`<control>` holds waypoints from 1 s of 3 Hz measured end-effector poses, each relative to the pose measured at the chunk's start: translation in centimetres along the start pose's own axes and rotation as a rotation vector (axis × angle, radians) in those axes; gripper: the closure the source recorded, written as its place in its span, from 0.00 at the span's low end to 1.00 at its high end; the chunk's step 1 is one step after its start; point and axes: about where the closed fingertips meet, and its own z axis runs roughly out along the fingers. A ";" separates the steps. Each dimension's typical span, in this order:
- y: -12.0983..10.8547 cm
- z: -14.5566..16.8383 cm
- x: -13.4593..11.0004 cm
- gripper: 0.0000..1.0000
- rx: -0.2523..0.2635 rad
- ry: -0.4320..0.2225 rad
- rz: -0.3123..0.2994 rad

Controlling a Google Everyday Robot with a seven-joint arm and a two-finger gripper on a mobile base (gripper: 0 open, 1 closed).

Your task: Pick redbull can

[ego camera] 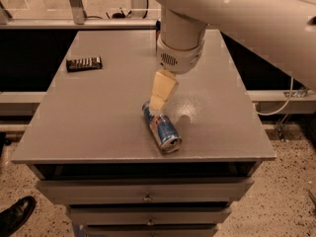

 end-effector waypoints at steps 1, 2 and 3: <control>1.2 -0.1 -0.6 0.00 0.015 0.001 0.140; 3.1 0.7 -0.9 0.00 0.027 0.017 0.248; 5.5 2.6 -0.6 0.00 0.023 0.030 0.325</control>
Offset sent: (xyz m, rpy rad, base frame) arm -0.0370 0.0412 -0.0320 0.0179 0.0056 -0.3879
